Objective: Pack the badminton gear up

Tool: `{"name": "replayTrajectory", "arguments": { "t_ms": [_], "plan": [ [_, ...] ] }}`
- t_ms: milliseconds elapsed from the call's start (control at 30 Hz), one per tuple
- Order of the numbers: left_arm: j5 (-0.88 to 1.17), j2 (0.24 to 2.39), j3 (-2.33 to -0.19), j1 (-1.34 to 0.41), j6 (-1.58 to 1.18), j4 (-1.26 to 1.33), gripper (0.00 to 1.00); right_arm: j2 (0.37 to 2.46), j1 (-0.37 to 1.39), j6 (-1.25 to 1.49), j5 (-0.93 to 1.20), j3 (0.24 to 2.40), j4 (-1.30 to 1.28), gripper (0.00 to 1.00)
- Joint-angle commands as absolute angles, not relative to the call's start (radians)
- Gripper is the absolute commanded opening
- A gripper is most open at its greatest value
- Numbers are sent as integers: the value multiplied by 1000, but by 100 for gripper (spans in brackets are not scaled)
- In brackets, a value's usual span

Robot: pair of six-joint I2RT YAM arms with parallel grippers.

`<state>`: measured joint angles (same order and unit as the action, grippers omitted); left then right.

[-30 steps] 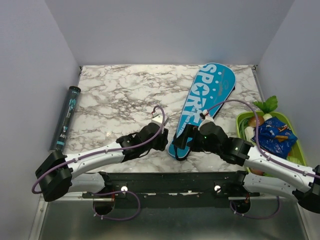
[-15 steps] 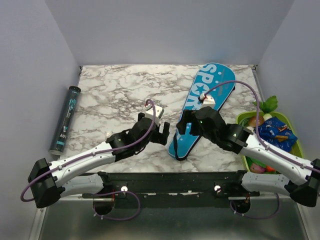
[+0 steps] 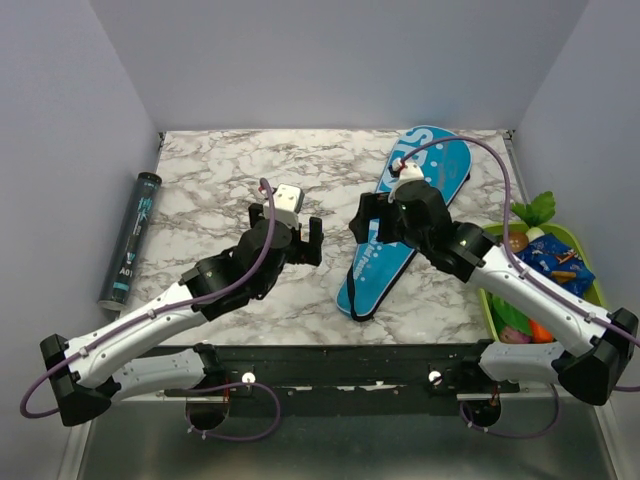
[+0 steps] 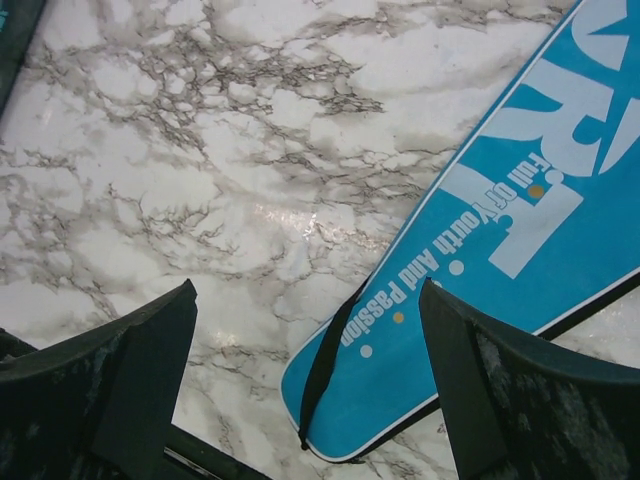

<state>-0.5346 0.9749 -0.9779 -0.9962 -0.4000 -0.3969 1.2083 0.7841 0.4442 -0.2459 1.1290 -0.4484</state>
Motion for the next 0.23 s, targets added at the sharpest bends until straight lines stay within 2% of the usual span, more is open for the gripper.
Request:
{"name": "replayTrajectory", "arguments": {
  "t_ms": [0,200],
  "plan": [
    [-632,979,-1032,-994,-373,-466,99,1206,784,400,-265,1189,-449,100],
    [-572,953,-991,-994,-304,-371,99,1187,784,380,-239,1206,-469,100]
  ]
}}
